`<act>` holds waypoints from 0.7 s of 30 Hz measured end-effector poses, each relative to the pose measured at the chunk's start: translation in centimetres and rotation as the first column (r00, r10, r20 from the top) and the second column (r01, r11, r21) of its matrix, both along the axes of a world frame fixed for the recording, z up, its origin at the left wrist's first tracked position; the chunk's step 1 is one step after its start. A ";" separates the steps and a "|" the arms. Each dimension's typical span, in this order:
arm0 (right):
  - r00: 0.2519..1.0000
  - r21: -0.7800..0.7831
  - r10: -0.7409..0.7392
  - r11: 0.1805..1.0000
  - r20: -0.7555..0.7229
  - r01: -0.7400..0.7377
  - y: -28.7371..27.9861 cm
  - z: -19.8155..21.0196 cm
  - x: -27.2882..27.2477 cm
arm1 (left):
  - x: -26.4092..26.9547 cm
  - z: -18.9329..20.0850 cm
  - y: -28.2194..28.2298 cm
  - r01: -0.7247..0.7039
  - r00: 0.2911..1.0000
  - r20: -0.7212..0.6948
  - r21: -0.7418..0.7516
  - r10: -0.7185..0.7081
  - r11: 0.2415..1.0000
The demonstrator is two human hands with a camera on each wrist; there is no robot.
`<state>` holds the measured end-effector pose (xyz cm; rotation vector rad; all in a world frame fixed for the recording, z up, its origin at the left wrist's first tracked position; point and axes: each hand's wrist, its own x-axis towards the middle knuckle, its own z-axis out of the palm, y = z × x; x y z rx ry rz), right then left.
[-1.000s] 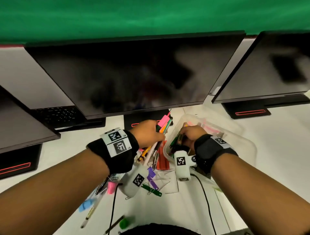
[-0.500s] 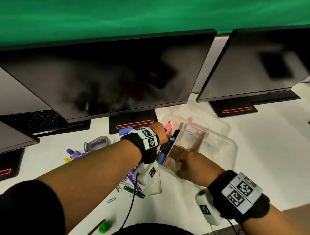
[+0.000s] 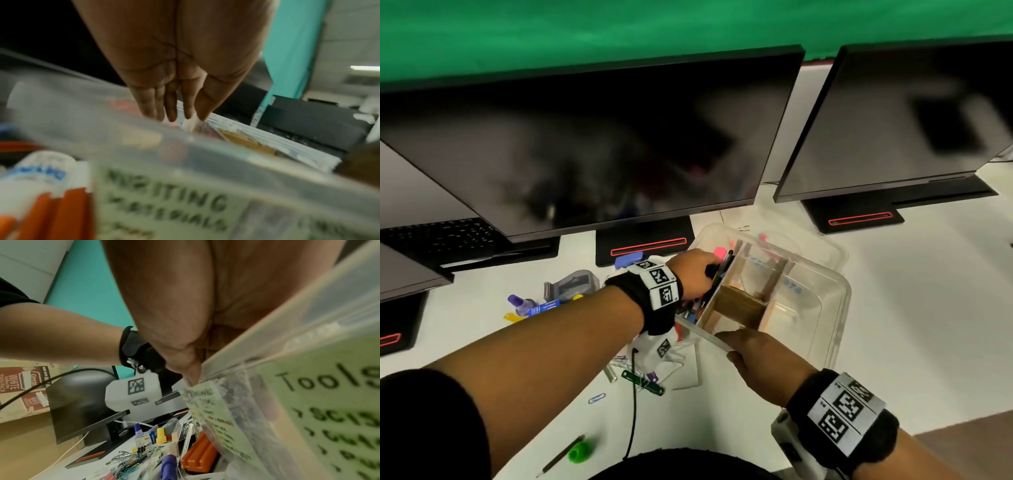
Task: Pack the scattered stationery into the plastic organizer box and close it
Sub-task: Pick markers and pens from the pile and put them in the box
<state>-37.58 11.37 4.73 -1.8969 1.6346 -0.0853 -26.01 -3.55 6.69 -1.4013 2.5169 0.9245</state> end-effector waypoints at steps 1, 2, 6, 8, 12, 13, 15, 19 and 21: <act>1.000 -0.007 -0.004 1.000 0.000 0.004 0.1 -0.2 0.0 | 0.8 0.0 0.2 0.019 1.000 -0.022 -0.042 -0.020 0.999; 1.000 -0.007 -0.009 1.000 0.002 0.009 0.1 -0.2 -0.1 | 1.6 0.1 0.3 0.007 0.998 -0.066 -0.060 -0.011 0.998; 0.995 -0.007 0.016 1.000 -0.094 -0.017 -0.2 0.5 0.3 | 6.5 0.4 0.4 -0.152 0.963 -0.233 -0.041 0.138 0.988; 0.975 -0.023 0.037 0.999 -0.221 -0.043 -0.8 2.0 1.1 | 9.7 0.2 0.2 -0.178 0.967 -0.191 -0.049 0.166 0.983; 0.972 -0.256 0.015 0.964 -0.234 -0.077 -3.0 5.7 5.0 | 15.9 -0.8 0.2 -0.177 0.984 0.009 -0.105 0.179 0.979; 0.974 -0.271 0.065 0.955 -0.218 -0.124 -3.7 6.0 6.6 | 17.6 -1.1 0.6 -0.153 0.986 0.056 -0.106 0.160 0.982; 0.957 -0.214 0.227 0.940 -0.182 -0.264 -4.9 5.3 9.8 | 20.1 -1.8 1.8 -0.055 0.988 0.143 -0.058 0.063 0.997; 0.858 0.053 0.483 0.875 -0.174 -0.482 -6.4 -0.3 14.9 | 23.8 -4.3 6.0 0.163 0.942 0.268 0.167 -0.204 0.972; 0.810 0.172 0.561 0.826 -0.171 -0.536 -6.3 -2.7 16.7 | 25.1 -5.7 8.0 0.250 0.902 0.289 0.257 -0.321 0.933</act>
